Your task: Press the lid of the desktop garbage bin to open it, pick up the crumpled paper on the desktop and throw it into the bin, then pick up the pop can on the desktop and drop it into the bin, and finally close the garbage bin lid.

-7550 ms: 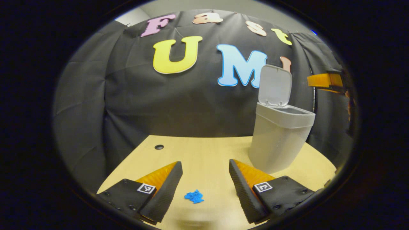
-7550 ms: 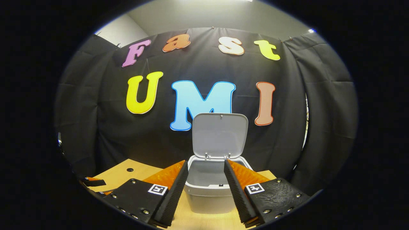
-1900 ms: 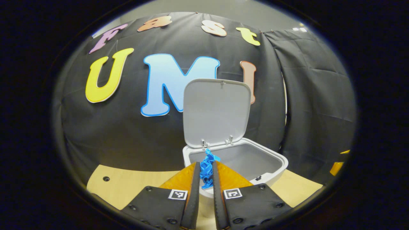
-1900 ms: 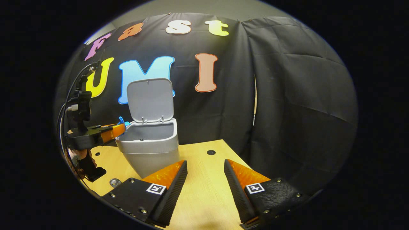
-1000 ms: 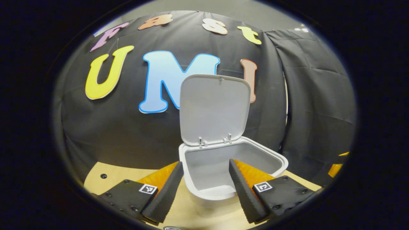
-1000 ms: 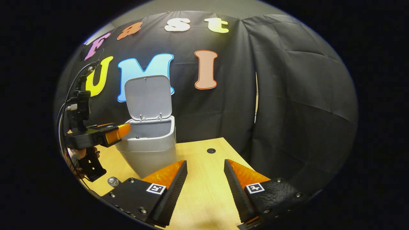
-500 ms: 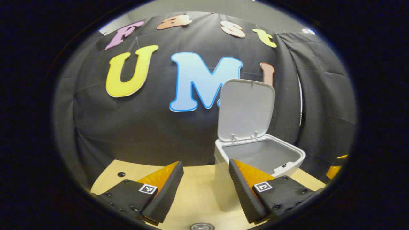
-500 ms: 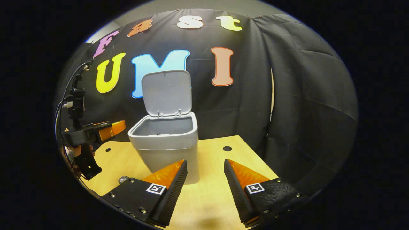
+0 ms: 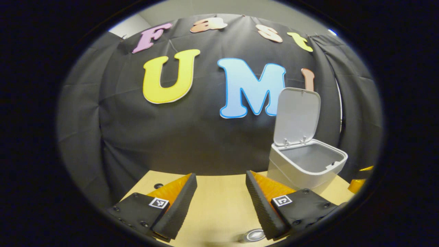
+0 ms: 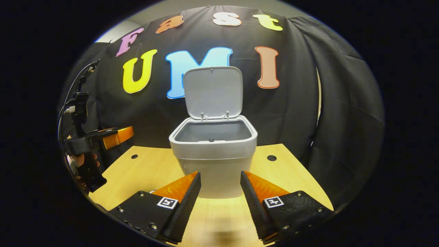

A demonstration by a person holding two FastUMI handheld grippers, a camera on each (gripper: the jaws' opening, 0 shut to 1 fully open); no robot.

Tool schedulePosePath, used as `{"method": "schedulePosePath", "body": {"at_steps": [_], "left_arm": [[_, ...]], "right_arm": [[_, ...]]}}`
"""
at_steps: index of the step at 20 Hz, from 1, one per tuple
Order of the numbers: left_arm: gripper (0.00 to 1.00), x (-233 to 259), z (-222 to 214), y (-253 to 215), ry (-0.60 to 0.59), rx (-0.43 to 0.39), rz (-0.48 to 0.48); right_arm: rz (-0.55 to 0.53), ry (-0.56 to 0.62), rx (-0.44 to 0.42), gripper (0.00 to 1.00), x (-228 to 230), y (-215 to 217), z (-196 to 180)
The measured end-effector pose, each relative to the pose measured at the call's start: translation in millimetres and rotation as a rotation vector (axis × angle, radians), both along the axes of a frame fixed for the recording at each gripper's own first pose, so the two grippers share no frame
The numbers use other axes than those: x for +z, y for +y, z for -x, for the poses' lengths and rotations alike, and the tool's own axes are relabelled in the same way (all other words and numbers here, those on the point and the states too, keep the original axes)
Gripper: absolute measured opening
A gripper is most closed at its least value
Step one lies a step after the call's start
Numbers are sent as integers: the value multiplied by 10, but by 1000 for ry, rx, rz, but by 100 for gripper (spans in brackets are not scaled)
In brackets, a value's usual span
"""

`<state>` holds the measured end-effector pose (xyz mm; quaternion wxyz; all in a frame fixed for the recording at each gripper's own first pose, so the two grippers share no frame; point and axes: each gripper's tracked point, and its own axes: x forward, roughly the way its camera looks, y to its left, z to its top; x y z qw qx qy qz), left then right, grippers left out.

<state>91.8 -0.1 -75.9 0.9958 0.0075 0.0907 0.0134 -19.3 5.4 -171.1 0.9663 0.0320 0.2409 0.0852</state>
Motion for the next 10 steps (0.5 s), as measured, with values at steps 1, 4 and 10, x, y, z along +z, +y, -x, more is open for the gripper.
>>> {"method": "schedulePosePath", "body": {"at_steps": [1, 4, 10], "left_arm": [[96, -6, 26, 91, 1, 16, -3], [96, 3, 134, 361, 3, 60, -6], [94, 36, 357, 808, -1, 137, -9]], "right_arm": [[-4, 4, 20, 76, -26, 101, -1], [-16, 18, 74, 77, -78, 362, -18], [-18, 50, 187, 77, -221, 875, -39]]}}
